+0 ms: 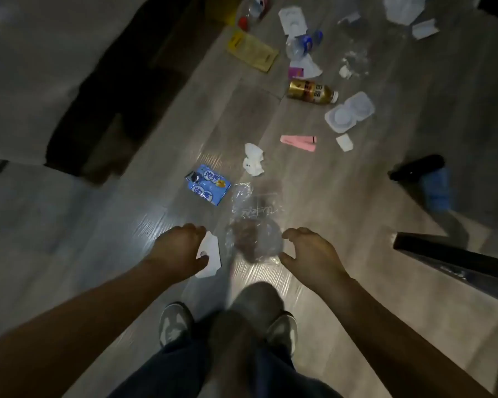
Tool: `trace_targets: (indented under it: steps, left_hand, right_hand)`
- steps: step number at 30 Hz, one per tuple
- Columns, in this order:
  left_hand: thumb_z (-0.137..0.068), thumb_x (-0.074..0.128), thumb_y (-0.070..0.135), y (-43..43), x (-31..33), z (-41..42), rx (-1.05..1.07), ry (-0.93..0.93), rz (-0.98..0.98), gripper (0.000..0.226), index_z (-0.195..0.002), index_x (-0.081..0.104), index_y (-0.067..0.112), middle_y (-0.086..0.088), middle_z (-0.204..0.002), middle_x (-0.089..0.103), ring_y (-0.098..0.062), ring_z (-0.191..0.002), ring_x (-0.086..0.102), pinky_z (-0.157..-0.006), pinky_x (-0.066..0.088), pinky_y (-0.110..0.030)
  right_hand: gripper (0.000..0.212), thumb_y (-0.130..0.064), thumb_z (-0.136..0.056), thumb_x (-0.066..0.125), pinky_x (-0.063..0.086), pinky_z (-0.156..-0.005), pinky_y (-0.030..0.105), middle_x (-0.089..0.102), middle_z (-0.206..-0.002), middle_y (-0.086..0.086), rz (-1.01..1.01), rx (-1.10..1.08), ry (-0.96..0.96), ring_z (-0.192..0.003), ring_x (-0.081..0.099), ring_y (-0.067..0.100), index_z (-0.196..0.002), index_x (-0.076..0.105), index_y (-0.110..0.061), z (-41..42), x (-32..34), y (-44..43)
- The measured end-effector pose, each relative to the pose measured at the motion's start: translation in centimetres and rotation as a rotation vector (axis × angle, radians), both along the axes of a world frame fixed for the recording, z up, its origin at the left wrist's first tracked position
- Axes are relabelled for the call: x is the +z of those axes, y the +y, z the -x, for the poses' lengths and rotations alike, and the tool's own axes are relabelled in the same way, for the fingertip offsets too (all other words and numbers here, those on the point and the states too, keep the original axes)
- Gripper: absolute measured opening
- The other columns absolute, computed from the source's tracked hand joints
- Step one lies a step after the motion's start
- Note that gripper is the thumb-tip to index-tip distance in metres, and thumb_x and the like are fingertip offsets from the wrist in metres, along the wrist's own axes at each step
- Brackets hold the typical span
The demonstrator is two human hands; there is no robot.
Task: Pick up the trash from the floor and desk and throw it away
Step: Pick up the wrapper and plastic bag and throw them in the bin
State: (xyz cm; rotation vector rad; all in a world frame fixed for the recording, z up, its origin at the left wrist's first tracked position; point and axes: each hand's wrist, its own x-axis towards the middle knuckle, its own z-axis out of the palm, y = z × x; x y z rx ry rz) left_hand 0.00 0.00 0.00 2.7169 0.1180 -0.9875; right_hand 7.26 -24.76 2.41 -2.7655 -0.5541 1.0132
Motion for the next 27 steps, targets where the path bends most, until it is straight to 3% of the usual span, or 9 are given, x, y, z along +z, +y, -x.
trace_targets:
  steps: [4,9,12,14,20,22,24,27]
  left_hand:
    - [-0.084,0.06,0.046,0.7,-7.7,-0.4,-0.002,-0.015,-0.007,0.055,-0.13,0.048,0.018,-0.004,-0.119,0.058,-0.022,-0.105,0.058,-0.084,0.047,-0.031]
    - [-0.081,0.063,0.047,1.8,-17.4,-3.1,-0.01,-0.178,0.009,0.058,-0.128,0.051,0.016,-0.006,-0.118,0.059,-0.026,-0.105,0.058,-0.087,0.049,-0.034]
    - [-0.077,0.067,0.044,2.5,-22.4,-5.6,-0.004,-0.299,0.054,0.048,-0.111,0.058,0.012,-0.009,-0.108,0.061,-0.03,-0.099,0.059,-0.082,0.049,-0.037]
    - [-0.076,0.066,0.045,3.2,-24.8,-7.0,-0.019,-0.359,0.06,0.044,-0.104,0.057,0.012,-0.008,-0.105,0.059,-0.029,-0.098,0.058,-0.081,0.047,-0.036]
    - [-0.075,0.065,0.053,3.1,-26.2,-8.3,-0.143,-0.308,-0.018,0.061,-0.12,0.052,0.014,-0.006,-0.121,0.054,-0.025,-0.111,0.054,-0.09,0.047,-0.038]
    - [-0.068,0.069,0.06,2.7,-25.9,-7.5,-0.142,-0.269,-0.013,0.078,-0.128,0.046,0.015,-0.006,-0.128,0.049,-0.026,-0.116,0.05,-0.093,0.045,-0.037]
    - [-0.059,0.068,0.072,2.7,-26.3,-6.5,-0.187,-0.183,-0.092,0.112,-0.145,0.025,0.014,-0.009,-0.146,0.032,-0.029,-0.132,0.036,-0.105,0.037,-0.039]
    - [-0.048,0.061,0.085,3.6,-27.5,-5.1,-0.315,-0.094,-0.241,0.138,-0.15,-0.006,0.02,-0.009,-0.159,0.0,-0.034,-0.145,0.007,-0.114,0.022,-0.05]
  right_hand:
    - [0.045,-0.037,-0.087,0.058,0.046,-0.087,0.028,0.059,-0.121,0.002,-0.016,0.018,-0.039,-0.107,0.058,0.021,-0.128,0.052,-0.022,-1.0,-7.8,0.8]
    - [0.045,-0.037,-0.088,0.058,0.047,-0.086,0.029,0.06,-0.121,0.005,-0.072,0.08,-0.16,-0.105,0.059,0.023,-0.129,0.054,-0.019,-3.5,-17.5,1.2]
    - [0.042,-0.034,-0.086,0.059,0.046,-0.081,0.029,0.061,-0.115,0.006,-0.092,0.111,-0.201,-0.102,0.06,0.025,-0.125,0.057,-0.019,-5.7,-22.1,1.5]
    - [0.04,-0.035,-0.084,0.061,0.044,-0.079,0.026,0.062,-0.113,0.005,-0.125,0.128,-0.22,-0.099,0.061,0.024,-0.122,0.06,-0.021,-6.9,-24.1,1.6]
    - [0.041,-0.038,-0.081,0.065,0.044,-0.079,0.026,0.065,-0.113,0.004,-0.184,0.083,-0.211,-0.1,0.061,0.022,-0.117,0.063,-0.019,-6.6,-24.8,1.0]
    - [0.053,-0.04,-0.081,0.065,0.045,-0.085,0.027,0.059,-0.12,0.008,-0.163,0.077,-0.181,-0.106,0.058,0.024,-0.127,0.055,-0.016,-5.8,-24.5,0.6]
    - [0.078,-0.045,-0.076,0.07,0.043,-0.096,0.028,0.045,-0.135,0.01,-0.137,0.132,-0.107,-0.12,0.05,0.025,-0.142,0.036,-0.018,-4.9,-24.8,0.0]
    - [0.114,-0.054,-0.067,0.076,0.028,-0.114,0.033,0.01,-0.158,0.007,-0.08,0.261,-0.046,-0.144,0.018,0.028,-0.151,0.004,-0.027,-3.8,-26.1,-0.6]
